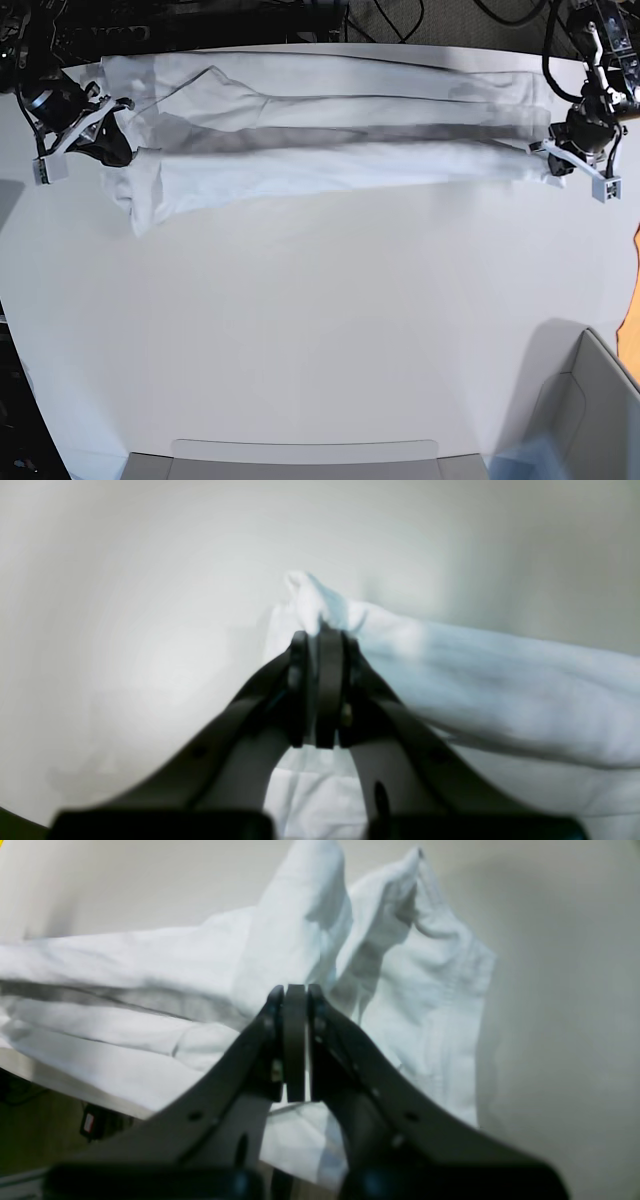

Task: Fold the T-shirt properly
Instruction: 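Lift the hem with both grippers and fold it over the folded edge, then lower the hem and open both grippers on the folded strip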

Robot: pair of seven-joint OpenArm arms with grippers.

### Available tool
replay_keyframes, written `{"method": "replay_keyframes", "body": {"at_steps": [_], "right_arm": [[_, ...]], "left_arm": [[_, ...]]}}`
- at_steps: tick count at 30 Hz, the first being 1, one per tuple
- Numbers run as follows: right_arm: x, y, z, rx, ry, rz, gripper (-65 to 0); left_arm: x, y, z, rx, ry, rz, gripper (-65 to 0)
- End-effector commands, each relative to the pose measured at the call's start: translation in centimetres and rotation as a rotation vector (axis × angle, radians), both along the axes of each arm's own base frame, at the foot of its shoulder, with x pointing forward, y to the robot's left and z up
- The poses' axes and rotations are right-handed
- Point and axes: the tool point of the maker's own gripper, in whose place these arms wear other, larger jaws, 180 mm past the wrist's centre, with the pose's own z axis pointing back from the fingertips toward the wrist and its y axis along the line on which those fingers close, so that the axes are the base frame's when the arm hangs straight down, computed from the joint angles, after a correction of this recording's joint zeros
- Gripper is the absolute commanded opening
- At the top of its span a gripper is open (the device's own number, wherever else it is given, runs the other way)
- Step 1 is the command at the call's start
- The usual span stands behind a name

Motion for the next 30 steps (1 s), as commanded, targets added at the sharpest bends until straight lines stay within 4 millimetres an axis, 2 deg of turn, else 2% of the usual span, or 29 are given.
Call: {"method": "replay_keyframes", "body": {"at_steps": [1,9,18,23,24,30], "right_arm": [[0.1,0.1,0.9,0.006,-0.026,0.012,-65.0],[-3.2,0.6,-0.9,-0.009,0.047,0.079,-65.0],[-3.9,-0.7,-2.2,-0.089,0.065,0.013,-65.0],[-3.9,-0.8,-2.2,-0.091,0.066,0.014,-65.0],[-3.9,-0.8,-2.2,-0.091,0.066,0.014,-62.8],[-3.2,-0.8,-1.9,-0.091,0.048,0.017,-45.8]], "left_arm": [[0.1,0.5,0.7,0.026,-0.016,-0.008,-65.0],[-1.9,0.5,-0.6,0.025,0.041,-0.005,-65.0],[-1.9,0.5,-0.7,0.024,0.044,-0.001,-65.0],[-2.0,0.4,-0.6,0.025,0.041,-0.001,-44.3],[-2.4,0.4,-0.8,0.024,0.051,-0.001,-42.8],[-2.9,0.3,-1.3,0.017,0.075,-0.004,-43.3]]}}
